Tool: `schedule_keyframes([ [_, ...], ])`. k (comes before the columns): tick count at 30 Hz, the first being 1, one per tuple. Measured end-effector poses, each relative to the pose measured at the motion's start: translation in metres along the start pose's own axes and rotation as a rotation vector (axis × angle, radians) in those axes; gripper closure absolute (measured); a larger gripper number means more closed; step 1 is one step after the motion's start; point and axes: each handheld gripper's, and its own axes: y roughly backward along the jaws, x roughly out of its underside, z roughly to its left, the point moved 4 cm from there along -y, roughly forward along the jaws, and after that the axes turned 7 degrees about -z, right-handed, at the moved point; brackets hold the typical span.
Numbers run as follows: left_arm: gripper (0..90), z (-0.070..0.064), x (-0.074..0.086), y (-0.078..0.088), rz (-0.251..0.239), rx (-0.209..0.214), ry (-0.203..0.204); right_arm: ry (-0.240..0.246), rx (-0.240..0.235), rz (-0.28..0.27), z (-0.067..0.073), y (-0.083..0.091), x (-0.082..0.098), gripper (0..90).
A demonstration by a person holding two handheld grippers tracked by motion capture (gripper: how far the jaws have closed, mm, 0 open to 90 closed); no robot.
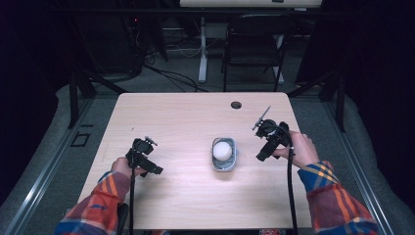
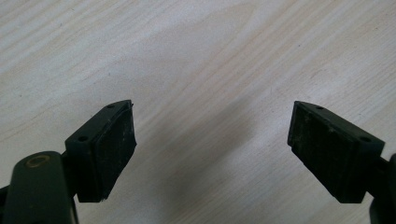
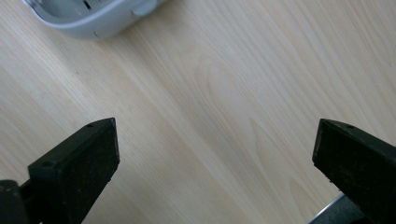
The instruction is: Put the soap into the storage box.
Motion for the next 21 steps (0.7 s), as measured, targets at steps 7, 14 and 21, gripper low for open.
schedule_keyframes([
  [7, 15.1, 0.0, 0.0, 0.0, 0.001, -0.001, 0.001, -0.043, 0.021, 0.004, -0.007, 0.002, 0.03, 0.1],
  [14, 15.1, -0.001, 0.0, -0.001, 0.006, 0.0, -0.002, -0.108, 0.03, 0.009, -0.01, -0.004, 0.068, 0.0],
  [21, 15.1, -0.001, 0.0, -0.001, 0.008, 0.001, -0.005, -0.143, 0.029, 0.024, -0.006, -0.022, 0.099, 0.0],
])
